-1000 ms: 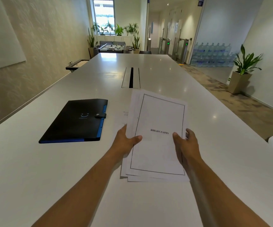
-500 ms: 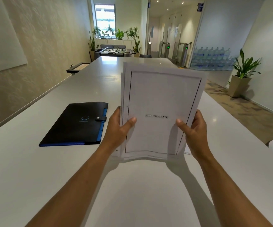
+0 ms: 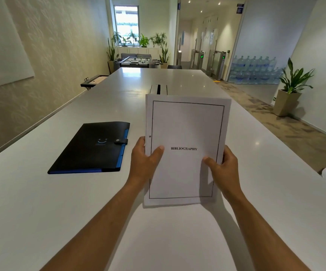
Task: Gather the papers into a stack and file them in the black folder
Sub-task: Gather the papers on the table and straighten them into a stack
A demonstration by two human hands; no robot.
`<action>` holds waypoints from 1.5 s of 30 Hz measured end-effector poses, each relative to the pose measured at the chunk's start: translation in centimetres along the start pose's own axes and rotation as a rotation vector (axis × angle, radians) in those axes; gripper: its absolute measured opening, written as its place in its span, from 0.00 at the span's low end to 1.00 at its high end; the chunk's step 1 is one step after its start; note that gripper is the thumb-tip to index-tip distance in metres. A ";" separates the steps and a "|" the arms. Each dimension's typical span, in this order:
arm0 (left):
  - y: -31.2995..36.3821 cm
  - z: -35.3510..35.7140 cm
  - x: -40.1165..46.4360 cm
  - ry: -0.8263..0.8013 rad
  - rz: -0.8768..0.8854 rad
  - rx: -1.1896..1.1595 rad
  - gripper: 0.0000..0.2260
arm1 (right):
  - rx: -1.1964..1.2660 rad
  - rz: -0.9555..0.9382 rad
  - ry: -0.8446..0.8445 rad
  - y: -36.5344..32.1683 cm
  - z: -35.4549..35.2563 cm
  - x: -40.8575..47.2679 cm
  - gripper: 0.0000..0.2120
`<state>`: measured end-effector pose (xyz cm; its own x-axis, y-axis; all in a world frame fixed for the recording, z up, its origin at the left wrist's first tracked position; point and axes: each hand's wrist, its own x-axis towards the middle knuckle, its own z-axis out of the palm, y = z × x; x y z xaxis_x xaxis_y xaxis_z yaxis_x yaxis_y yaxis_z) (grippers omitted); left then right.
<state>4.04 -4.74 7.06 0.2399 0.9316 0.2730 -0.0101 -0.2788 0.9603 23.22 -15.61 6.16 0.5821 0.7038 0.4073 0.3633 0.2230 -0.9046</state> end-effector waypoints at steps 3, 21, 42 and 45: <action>-0.4 0.2 0.5 0.028 -0.057 0.040 0.19 | -0.023 0.047 0.010 0.0 -0.4 0.4 0.16; -4.8 -1.2 2.3 0.051 -0.337 0.753 0.32 | -0.431 0.527 0.126 6.6 -4.9 3.6 0.14; -5.8 -1.5 5.1 0.012 -0.568 0.302 0.26 | -0.570 0.414 -0.265 6.7 -2.4 3.9 0.11; -6.2 -1.6 5.3 0.018 -0.590 0.265 0.28 | -0.532 0.407 -0.298 6.6 -1.9 3.9 0.09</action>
<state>3.81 2.35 2.62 0.1159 0.9491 -0.2929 0.3593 0.2349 0.9032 29.24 -12.71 2.05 0.5510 0.8317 -0.0678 0.5090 -0.3993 -0.7625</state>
